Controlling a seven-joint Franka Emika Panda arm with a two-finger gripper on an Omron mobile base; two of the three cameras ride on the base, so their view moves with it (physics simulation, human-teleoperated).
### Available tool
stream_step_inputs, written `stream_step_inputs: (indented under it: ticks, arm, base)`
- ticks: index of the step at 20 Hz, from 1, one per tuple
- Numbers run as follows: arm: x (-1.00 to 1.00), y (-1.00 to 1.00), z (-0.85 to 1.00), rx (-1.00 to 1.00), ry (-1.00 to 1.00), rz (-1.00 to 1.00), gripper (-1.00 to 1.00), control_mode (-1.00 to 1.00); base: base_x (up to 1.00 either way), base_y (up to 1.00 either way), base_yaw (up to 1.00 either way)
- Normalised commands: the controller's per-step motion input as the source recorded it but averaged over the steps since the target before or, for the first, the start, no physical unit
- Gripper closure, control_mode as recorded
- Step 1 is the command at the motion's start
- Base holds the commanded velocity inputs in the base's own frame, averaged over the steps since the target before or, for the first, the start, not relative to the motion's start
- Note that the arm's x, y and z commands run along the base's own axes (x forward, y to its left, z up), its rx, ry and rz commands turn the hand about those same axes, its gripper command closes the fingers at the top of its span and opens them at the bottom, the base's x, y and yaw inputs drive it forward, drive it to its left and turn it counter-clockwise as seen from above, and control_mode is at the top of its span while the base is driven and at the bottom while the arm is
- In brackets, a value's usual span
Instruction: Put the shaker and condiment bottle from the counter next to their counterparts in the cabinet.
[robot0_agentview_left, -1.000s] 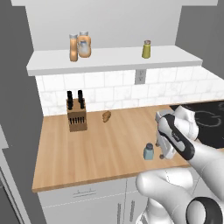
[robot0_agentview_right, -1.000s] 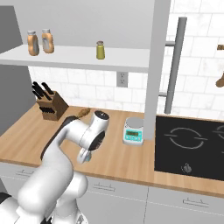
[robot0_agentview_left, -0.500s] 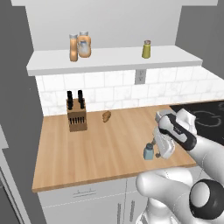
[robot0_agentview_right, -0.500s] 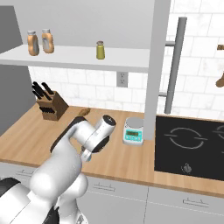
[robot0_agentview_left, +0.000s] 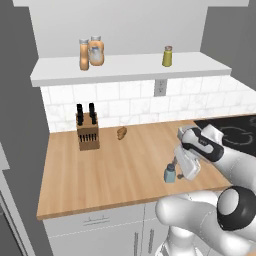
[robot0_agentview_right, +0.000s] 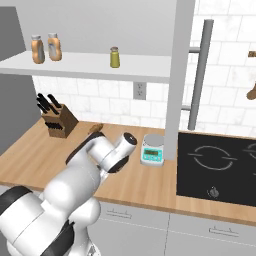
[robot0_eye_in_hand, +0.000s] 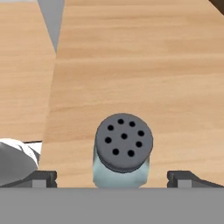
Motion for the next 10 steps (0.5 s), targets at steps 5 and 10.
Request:
stream_step_inputs:
  ticks: [5,10]
  arm:
    - [0.01,0.00,0.00,0.05,-0.04,0.00,-1.00,-1.00]
    - [0.00,0.15,-0.11,0.01,-0.06,-0.01,-1.00,-1.00]
  base:
    - [0.00,0.00,0.00]
    - [0.00,0.00,0.00]
